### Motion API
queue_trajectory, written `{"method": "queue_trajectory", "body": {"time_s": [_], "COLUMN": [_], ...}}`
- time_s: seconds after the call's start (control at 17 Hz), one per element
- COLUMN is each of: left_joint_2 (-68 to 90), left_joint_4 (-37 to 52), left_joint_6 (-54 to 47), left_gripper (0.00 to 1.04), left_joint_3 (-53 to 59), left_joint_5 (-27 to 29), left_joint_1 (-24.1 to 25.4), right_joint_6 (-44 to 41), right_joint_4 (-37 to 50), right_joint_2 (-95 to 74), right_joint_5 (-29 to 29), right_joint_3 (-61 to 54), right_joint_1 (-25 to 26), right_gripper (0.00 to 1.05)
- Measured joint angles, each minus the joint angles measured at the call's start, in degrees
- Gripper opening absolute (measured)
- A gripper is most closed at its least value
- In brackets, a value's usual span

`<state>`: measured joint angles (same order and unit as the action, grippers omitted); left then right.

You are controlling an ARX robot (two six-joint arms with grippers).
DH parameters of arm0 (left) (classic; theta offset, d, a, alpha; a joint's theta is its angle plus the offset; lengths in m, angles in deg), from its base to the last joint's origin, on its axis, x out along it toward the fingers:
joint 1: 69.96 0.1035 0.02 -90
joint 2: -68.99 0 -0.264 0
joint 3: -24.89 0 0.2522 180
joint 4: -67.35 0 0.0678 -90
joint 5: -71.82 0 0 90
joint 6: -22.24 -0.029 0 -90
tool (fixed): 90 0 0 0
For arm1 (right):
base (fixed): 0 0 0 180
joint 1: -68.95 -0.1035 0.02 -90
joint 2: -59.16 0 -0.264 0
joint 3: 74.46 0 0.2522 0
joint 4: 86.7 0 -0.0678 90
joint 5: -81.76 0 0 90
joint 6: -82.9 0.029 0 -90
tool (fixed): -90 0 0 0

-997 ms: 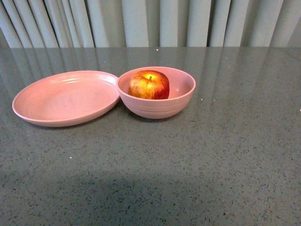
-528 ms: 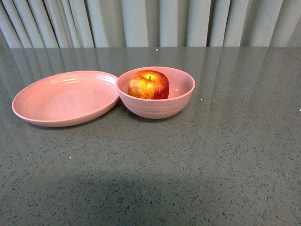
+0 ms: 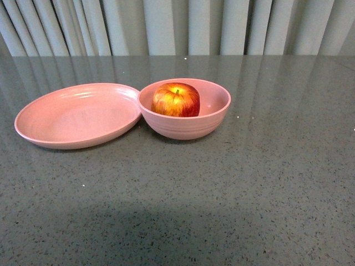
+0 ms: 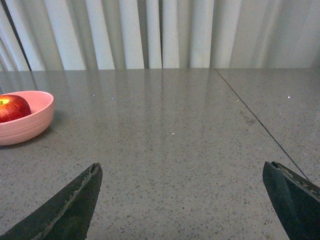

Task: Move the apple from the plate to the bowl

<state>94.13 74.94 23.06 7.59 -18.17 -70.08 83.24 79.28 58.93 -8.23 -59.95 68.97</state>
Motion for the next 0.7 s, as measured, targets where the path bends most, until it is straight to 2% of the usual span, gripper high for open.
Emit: {"method": "queue_trajectory", "body": {"time_s": [0.35,0.47,0.53,0.59,0.7], "left_joint_2": [-7.43,-13.84,-19.91,-24.57,-24.57], "left_joint_4": [-3.78,-9.99,-18.78,-22.1,-21.53], "left_joint_6": [0.0,0.0,0.0,-0.17,-0.2], "left_gripper": [0.01,0.01,0.01,0.01,0.01], "left_joint_3": [2.71,2.71,2.67,2.67,2.67], "left_joint_5": [0.0,0.0,0.0,-0.04,0.0], "left_joint_1": [0.0,0.0,0.0,0.02,0.02], "right_joint_6": [0.0,0.0,0.0,0.0,0.0], "right_joint_4": [0.0,0.0,0.0,0.04,0.02], "right_joint_2": [-0.02,-0.02,0.0,0.0,-0.02], "right_joint_5": [0.0,0.0,0.0,0.0,0.0], "right_joint_3": [0.0,0.0,0.0,0.0,0.0], "right_joint_1": [0.0,0.0,0.0,0.0,0.0], "right_gripper": [0.98,0.98,0.98,0.98,0.98]}}
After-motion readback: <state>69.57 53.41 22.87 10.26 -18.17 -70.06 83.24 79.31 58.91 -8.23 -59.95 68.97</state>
